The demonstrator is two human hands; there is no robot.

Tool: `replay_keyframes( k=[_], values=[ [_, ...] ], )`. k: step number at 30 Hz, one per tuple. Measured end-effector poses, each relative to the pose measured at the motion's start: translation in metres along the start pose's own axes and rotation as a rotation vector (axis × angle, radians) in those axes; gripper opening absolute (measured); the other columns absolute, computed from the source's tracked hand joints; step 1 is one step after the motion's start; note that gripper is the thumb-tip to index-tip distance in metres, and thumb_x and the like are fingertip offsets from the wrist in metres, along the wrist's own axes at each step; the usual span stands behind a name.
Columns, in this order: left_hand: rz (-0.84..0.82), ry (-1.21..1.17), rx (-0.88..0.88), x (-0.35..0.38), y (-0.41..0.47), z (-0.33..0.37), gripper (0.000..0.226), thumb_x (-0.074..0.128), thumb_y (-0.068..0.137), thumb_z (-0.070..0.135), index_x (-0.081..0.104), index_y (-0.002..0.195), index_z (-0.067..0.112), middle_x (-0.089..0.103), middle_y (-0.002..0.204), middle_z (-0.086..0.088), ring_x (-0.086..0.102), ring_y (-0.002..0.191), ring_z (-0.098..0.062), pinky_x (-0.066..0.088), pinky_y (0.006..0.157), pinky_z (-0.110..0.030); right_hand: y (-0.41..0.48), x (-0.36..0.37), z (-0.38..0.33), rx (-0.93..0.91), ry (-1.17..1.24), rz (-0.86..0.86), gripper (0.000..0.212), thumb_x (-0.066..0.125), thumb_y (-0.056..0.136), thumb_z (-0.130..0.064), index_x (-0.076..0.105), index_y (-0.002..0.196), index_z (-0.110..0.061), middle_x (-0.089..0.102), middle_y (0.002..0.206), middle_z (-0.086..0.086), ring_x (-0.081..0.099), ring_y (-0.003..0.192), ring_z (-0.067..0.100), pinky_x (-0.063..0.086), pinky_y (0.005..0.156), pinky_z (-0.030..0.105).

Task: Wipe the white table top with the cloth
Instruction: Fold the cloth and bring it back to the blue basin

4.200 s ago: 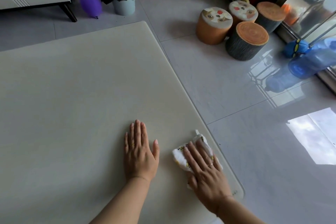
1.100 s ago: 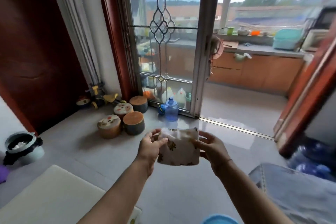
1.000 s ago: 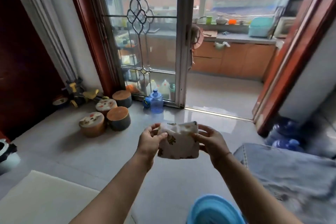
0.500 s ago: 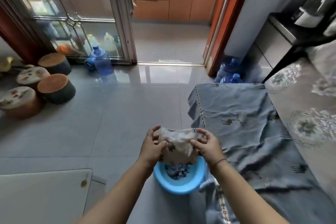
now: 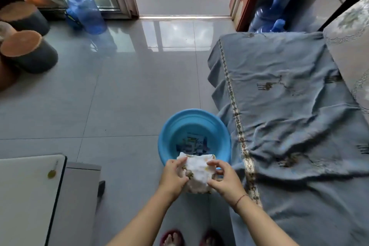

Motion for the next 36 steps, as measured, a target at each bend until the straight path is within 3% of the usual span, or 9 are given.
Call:
replay_keyframes(
  k=[3,8,13,18,21,24,28,32,36],
  values=[
    [-0.004,0.125,0.008,0.024,0.026,-0.035,0.055,0.058,0.082,-0.004,0.050,0.133,0.015,0.039,0.115,0.000,0.045,0.101,-0.009,0.031,0.085,-0.007,0.018,0.018,0.041,0.009,-0.088,0.031,0.051,0.066,0.070,0.008,0.059,0.116,-0.013,0.048,0.116,0.005,0.056,0.099,0.017,0.046,0.085,0.017],
    [0.032,0.180,0.011,0.055,0.056,-0.088,0.057,0.056,0.082,-0.007,0.048,0.135,0.013,0.039,0.113,-0.001,0.046,0.096,-0.010,0.029,0.085,-0.005,0.047,0.042,0.098,0.012,-0.217,0.058,0.057,0.064,0.070,0.010,0.055,0.125,-0.006,0.044,0.122,0.011,0.051,0.103,0.017,0.035,0.093,0.011],
    [0.041,0.301,0.045,0.072,0.078,-0.123,0.061,0.059,0.080,-0.004,0.047,0.135,0.018,0.040,0.119,-0.002,0.052,0.101,-0.020,0.042,0.091,-0.024,0.073,0.063,0.139,0.010,-0.357,0.041,0.063,0.066,0.074,0.007,0.049,0.133,-0.007,0.035,0.136,0.011,0.044,0.121,0.022,0.021,0.098,0.008],
    [0.048,0.536,0.135,0.083,0.099,-0.139,0.054,0.064,0.080,0.002,0.049,0.131,0.015,0.042,0.119,-0.009,0.049,0.105,-0.028,0.041,0.095,-0.039,0.093,0.074,0.160,-0.045,-0.501,0.047,0.063,0.060,0.079,0.005,0.044,0.137,-0.011,0.031,0.143,0.009,0.042,0.126,0.026,0.027,0.109,0.025],
    [0.052,0.708,0.161,0.084,0.106,-0.147,0.051,0.069,0.080,0.018,0.050,0.128,0.021,0.041,0.122,-0.006,0.045,0.110,-0.026,0.038,0.095,-0.036,0.097,0.077,0.167,-0.075,-0.714,0.078,0.060,0.058,0.082,-0.003,0.044,0.138,-0.018,0.034,0.144,0.004,0.038,0.128,0.026,0.030,0.108,0.034],
    [0.090,0.861,0.205,0.080,0.108,-0.153,0.044,0.067,0.081,0.030,0.053,0.123,0.031,0.038,0.128,0.000,0.037,0.115,-0.023,0.029,0.091,-0.031,0.098,0.076,0.168,-0.111,-0.882,0.140,0.056,0.059,0.081,-0.012,0.048,0.134,-0.027,0.040,0.141,-0.005,0.034,0.128,0.022,0.022,0.102,0.033],
    [0.113,0.966,0.286,0.081,0.112,-0.153,0.040,0.065,0.081,0.031,0.057,0.120,0.034,0.040,0.134,0.002,0.034,0.120,-0.023,0.023,0.090,-0.031,0.099,0.078,0.171,-0.138,-0.942,0.133,0.060,0.063,0.078,-0.013,0.047,0.134,-0.029,0.042,0.143,-0.006,0.028,0.137,0.019,0.011,0.110,0.036],
    [0.082,0.973,0.254,0.082,0.113,-0.153,0.044,0.065,0.083,0.031,0.053,0.125,0.034,0.033,0.144,0.000,0.029,0.127,-0.023,0.022,0.097,-0.031,0.097,0.079,0.179,-0.095,-0.986,0.076,0.065,0.062,0.083,-0.025,0.034,0.141,-0.034,0.012,0.158,-0.001,0.004,0.146,0.017,-0.005,0.115,0.038],
    [0.061,0.933,0.217,0.071,0.104,-0.148,0.070,0.060,0.086,0.045,0.024,0.145,0.034,0.012,0.157,0.001,0.013,0.141,-0.020,0.011,0.108,-0.033,0.091,0.076,0.163,-0.094,-0.965,0.063,0.085,0.062,0.081,-0.052,0.014,0.149,-0.031,-0.007,0.159,0.000,-0.005,0.146,0.017,-0.009,0.115,0.039]
  ],
)
Point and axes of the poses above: each hand's wrist, its own y-axis towards the middle knuckle, its own x-axis out of the palm, z = x × y, the point moved 9 cm from there along y, towards the middle knuckle
